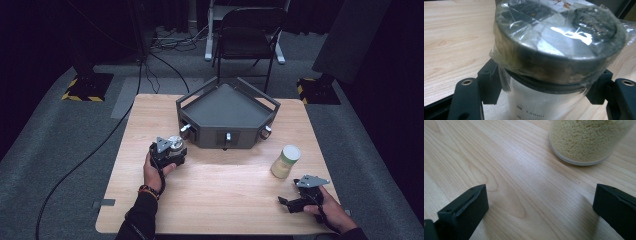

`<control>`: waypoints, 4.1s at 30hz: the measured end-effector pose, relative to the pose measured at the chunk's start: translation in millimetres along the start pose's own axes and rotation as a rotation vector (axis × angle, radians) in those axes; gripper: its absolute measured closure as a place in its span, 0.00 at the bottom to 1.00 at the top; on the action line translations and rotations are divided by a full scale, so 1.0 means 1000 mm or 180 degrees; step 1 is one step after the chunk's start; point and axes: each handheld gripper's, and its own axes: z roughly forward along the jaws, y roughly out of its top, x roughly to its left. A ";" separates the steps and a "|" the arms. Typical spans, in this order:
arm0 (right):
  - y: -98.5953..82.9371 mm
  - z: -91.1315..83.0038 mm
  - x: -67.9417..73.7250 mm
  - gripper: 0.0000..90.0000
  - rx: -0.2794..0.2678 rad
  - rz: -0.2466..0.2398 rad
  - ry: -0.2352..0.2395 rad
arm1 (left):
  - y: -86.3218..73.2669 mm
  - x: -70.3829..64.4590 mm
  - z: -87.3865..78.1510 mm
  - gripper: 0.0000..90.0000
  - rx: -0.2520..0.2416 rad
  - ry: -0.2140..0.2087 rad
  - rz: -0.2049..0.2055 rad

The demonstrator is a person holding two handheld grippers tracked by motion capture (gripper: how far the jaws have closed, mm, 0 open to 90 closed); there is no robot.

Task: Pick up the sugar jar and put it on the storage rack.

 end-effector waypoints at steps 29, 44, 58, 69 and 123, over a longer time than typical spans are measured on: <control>0.000 0.000 -0.001 0.00 0.0001 -0.0008 0.0005 | 0.046 -0.036 -0.038 0.33 -0.0242 -0.0035 0.0004; 0.000 0.000 0.000 0.00 0.0001 -0.0006 0.0001 | 0.093 -0.046 -0.042 0.33 -0.0391 -0.0079 0.0107; 0.000 0.000 0.000 0.00 0.0001 -0.0005 0.0001 | 0.119 -0.052 -0.017 0.33 -0.0533 -0.0093 0.0180; -0.001 -0.001 -0.001 0.00 0.0002 -0.0003 0.0006 | 0.128 -0.054 0.005 0.33 -0.0577 -0.0005 0.0152; -0.001 -0.001 -0.002 0.00 0.0001 -0.0023 0.0018 | 0.139 -0.061 0.069 0.34 -0.0259 -0.0039 0.0293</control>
